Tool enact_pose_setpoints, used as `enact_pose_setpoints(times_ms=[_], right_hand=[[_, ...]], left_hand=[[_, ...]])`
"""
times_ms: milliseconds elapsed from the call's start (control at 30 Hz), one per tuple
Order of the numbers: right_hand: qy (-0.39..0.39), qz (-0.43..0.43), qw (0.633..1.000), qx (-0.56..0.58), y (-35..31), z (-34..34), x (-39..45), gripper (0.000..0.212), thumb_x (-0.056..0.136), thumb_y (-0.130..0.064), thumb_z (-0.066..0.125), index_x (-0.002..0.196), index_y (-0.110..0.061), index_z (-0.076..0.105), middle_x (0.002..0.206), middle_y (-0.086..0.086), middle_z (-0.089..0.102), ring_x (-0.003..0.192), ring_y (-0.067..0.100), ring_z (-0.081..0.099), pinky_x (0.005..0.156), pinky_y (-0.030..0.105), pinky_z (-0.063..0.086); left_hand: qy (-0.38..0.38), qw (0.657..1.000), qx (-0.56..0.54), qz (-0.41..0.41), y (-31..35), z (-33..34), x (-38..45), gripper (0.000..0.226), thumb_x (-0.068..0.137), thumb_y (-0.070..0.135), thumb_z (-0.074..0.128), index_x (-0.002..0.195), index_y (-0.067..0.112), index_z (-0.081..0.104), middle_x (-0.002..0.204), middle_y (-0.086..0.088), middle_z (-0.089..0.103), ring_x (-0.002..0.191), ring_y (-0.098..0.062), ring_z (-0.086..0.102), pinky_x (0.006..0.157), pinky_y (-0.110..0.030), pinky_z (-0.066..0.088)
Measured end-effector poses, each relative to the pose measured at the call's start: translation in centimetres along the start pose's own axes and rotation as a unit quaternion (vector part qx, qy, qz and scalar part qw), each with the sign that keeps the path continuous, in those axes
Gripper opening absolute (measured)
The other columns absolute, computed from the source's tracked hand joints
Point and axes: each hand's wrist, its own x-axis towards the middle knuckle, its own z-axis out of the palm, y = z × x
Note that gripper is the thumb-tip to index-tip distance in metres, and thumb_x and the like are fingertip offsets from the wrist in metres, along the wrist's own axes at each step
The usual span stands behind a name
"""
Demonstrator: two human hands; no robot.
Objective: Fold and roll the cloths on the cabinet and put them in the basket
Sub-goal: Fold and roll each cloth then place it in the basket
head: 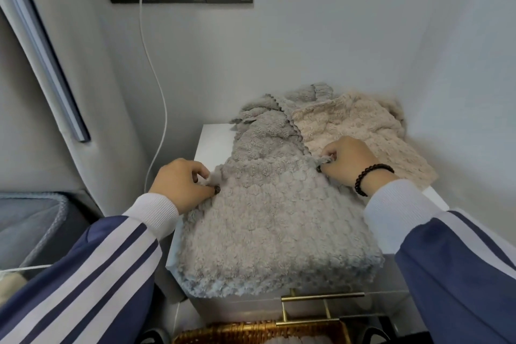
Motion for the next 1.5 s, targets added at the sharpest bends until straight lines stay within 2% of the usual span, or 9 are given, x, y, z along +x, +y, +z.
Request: enact_pose_setpoints(times_ms=[133, 267, 400, 567, 700, 900, 1000, 1267, 1500], right_hand=[[0.094, 0.061, 0.989, 0.101, -0.5, -0.2, 0.7, 0.008, 0.085, -0.018, 0.066, 0.082, -0.016, 0.074, 0.078, -0.005, 0.067, 0.066, 0.017, 0.060, 0.059, 0.022, 0.048], [0.128, 0.090, 0.944, 0.290, -1.2, -0.3, 0.7, 0.023, 0.090, -0.012, 0.059, 0.068, -0.020, 0.061, 0.051, -0.006, 0.065, 0.043, 0.014, 0.056, 0.041, 0.016, 0.040], [0.131, 0.103, 0.873, 0.459, -2.1, -0.8, 0.5, 0.016, 0.092, -0.009, 0.058, 0.082, -0.018, 0.067, 0.081, 0.008, 0.072, 0.066, 0.017, 0.068, 0.060, 0.028, 0.054], [0.108, 0.125, 0.791, 0.589, -2.1, -1.3, 0.2, 0.011, 0.090, -0.012, 0.064, 0.100, -0.007, 0.062, 0.104, 0.009, 0.069, 0.084, 0.017, 0.072, 0.077, 0.032, 0.059], [0.047, 0.156, 0.729, 0.665, -2.0, -1.3, -1.1, 0.014, 0.090, -0.021, 0.064, 0.096, -0.009, 0.059, 0.101, 0.007, 0.065, 0.082, 0.024, 0.071, 0.069, 0.031, 0.060], [0.040, 0.221, 0.749, 0.623, 0.3, -0.9, -2.8, 0.008, 0.087, 0.004, 0.061, 0.095, 0.002, 0.062, 0.088, 0.012, 0.062, 0.070, 0.014, 0.060, 0.044, 0.016, 0.051], [0.037, 0.222, 0.773, 0.593, 0.9, -1.3, -4.1, 0.011, 0.088, 0.004, 0.060, 0.081, -0.003, 0.063, 0.077, 0.007, 0.057, 0.058, 0.011, 0.053, 0.040, 0.013, 0.047], [0.036, 0.171, 0.896, 0.409, 1.3, -1.9, -7.9, 0.014, 0.084, 0.006, 0.063, 0.088, -0.006, 0.070, 0.074, 0.008, 0.065, 0.037, 0.011, 0.057, 0.040, 0.018, 0.050], [0.045, 0.142, 0.953, 0.262, 1.7, -0.4, -8.7, 0.025, 0.087, 0.004, 0.059, 0.076, -0.018, 0.065, 0.104, 0.010, 0.066, 0.047, 0.014, 0.064, 0.046, 0.023, 0.055]], left_hand=[[0.046, 0.995, -0.079, -0.035, 0.5, -0.2, 0.8, 0.011, 0.074, 0.024, 0.077, 0.079, 0.016, 0.072, 0.077, -0.001, 0.065, 0.068, -0.016, 0.061, 0.057, -0.021, 0.047], [0.071, 0.950, -0.294, -0.079, 1.0, -0.8, 1.4, 0.011, 0.084, 0.012, 0.069, 0.076, 0.019, 0.070, 0.069, -0.005, 0.070, 0.054, -0.015, 0.064, 0.050, -0.023, 0.051], [0.106, 0.884, -0.443, -0.107, 1.4, -1.7, 1.9, 0.014, 0.090, 0.003, 0.061, 0.084, 0.016, 0.066, 0.066, -0.004, 0.068, 0.047, -0.009, 0.065, 0.042, -0.017, 0.050], [0.081, 0.826, -0.551, -0.084, 1.4, -2.4, 1.6, 0.012, 0.092, 0.005, 0.058, 0.098, 0.011, 0.066, 0.088, -0.010, 0.074, 0.078, -0.017, 0.073, 0.060, -0.019, 0.058], [0.024, 0.846, -0.528, -0.065, 0.6, -2.5, 0.0, 0.012, 0.091, 0.004, 0.057, 0.096, 0.006, 0.068, 0.096, -0.015, 0.073, 0.088, -0.025, 0.072, 0.077, -0.032, 0.058], [-0.041, 0.836, -0.544, -0.060, -1.2, -3.0, -3.7, 0.023, 0.080, 0.022, 0.066, 0.069, 0.004, 0.076, 0.087, -0.017, 0.073, 0.078, -0.023, 0.070, 0.059, -0.025, 0.059], [-0.041, 0.843, -0.533, -0.054, -1.7, -2.7, -5.7, 0.026, 0.060, 0.025, 0.074, 0.079, 0.008, 0.076, 0.087, -0.011, 0.074, 0.065, -0.012, 0.066, 0.049, -0.016, 0.052], [-0.057, 0.868, -0.488, -0.074, -2.0, -1.7, -8.2, 0.040, 0.075, -0.010, 0.068, 0.109, 0.011, 0.068, 0.097, -0.004, 0.074, 0.081, -0.013, 0.071, 0.054, -0.018, 0.054], [-0.073, 0.911, -0.402, -0.057, -1.9, -0.7, -9.1, 0.063, 0.071, -0.008, 0.076, 0.121, 0.026, 0.060, 0.110, 0.004, 0.068, 0.083, -0.022, 0.063, 0.056, -0.024, 0.055]])
